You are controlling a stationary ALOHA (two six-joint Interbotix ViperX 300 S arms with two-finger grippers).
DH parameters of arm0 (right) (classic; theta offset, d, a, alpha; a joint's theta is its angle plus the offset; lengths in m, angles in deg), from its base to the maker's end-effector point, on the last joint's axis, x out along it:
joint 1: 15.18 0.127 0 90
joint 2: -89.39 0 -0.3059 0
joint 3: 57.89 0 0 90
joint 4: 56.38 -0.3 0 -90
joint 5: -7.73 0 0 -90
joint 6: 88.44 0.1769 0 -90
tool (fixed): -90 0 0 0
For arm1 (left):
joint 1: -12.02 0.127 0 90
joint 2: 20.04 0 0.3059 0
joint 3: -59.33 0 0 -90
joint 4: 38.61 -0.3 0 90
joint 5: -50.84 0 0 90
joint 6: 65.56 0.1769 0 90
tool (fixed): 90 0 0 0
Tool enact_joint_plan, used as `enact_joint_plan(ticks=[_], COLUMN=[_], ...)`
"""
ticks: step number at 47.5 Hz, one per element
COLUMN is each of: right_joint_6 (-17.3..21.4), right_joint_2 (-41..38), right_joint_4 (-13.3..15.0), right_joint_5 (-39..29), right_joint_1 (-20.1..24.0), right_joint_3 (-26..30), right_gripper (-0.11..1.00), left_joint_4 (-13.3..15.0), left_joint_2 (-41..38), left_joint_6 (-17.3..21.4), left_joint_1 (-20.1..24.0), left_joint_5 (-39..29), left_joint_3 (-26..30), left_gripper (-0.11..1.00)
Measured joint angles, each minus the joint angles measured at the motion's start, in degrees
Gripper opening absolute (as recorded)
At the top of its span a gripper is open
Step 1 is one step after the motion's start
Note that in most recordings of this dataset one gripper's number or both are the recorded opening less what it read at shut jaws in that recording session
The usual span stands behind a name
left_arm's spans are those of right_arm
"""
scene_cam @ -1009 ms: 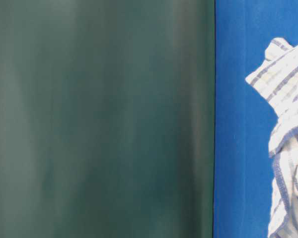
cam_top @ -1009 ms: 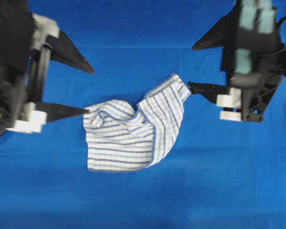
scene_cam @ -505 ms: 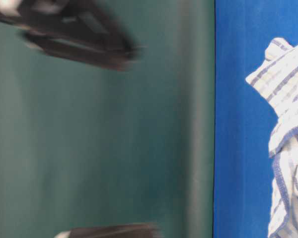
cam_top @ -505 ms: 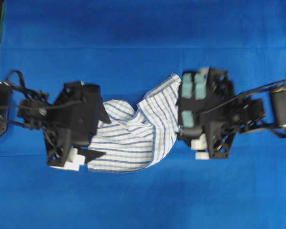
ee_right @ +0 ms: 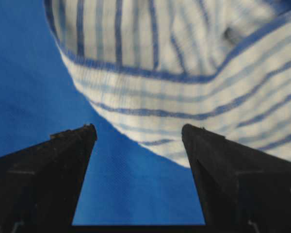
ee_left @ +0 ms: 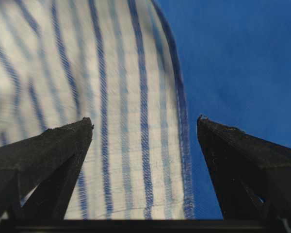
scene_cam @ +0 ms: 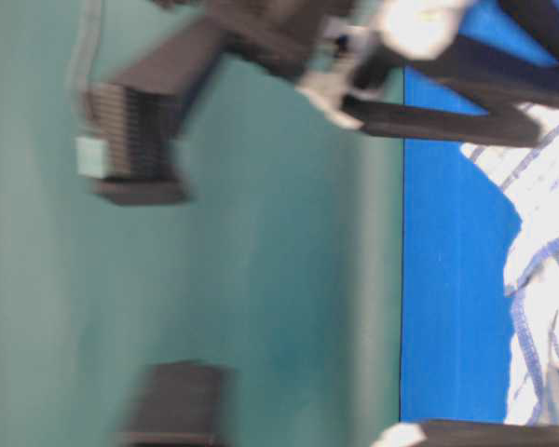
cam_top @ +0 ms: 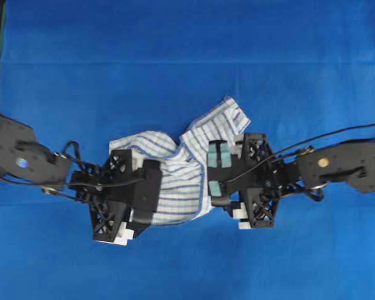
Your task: Lift the towel with both arms.
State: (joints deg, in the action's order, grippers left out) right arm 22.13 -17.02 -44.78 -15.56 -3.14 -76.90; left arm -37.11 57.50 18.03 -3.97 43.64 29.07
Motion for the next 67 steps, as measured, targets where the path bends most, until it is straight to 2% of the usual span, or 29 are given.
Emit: enact_joint_plan(ticks=[10, 28, 32, 34, 36, 43, 46, 57, 67], right_joint_6=[0.0, 0.1, 0.0, 0.0, -0.1, -0.5, -0.7, -1.1, -2.3], right_joint_2=[-4.5, -6.9, -6.9, -6.9, -6.9, -6.9, -6.9, -3.1, 5.2], right_joint_4=[0.0, 0.0, 0.1, 0.2, 0.4, 0.5, 0.5, 0.5, 1.0], right_joint_5=[2.9, 5.5, 5.5, 5.5, 5.6, 5.8, 5.8, 4.7, -4.5], right_joint_1=[0.1, -0.4, -0.4, -0.4, -0.4, -0.9, -1.0, -1.0, -1.1], right_joint_3=[0.0, -0.3, -0.4, -0.4, -0.4, -0.4, -0.4, -0.1, 3.3], right_gripper=[0.70, 0.67, 0.61, 0.55, 0.46, 0.04, 0.02, 0.02, 0.02], left_joint_4=[-0.1, 0.0, 0.0, 0.0, 0.0, 0.0, 0.0, 0.0, -0.1], left_joint_2=[-5.9, -7.0, -7.0, -7.0, -7.1, -6.9, -6.4, -1.1, 6.2], left_joint_6=[0.3, 0.4, 0.3, 0.3, 0.4, 0.6, 0.6, 0.9, 0.6], left_joint_1=[-0.6, -0.8, -0.8, -0.6, -0.4, 0.2, 0.2, 1.0, 3.2], left_joint_5=[2.4, 4.0, 3.5, 2.9, 2.3, -0.7, -2.5, -7.8, -17.3], left_joint_3=[0.4, 0.6, 0.8, 0.9, 0.9, 1.1, 1.1, 1.8, 6.0], left_gripper=[0.93, 0.89, 0.77, 0.65, 0.53, 0.12, 0.02, 0.02, 0.02])
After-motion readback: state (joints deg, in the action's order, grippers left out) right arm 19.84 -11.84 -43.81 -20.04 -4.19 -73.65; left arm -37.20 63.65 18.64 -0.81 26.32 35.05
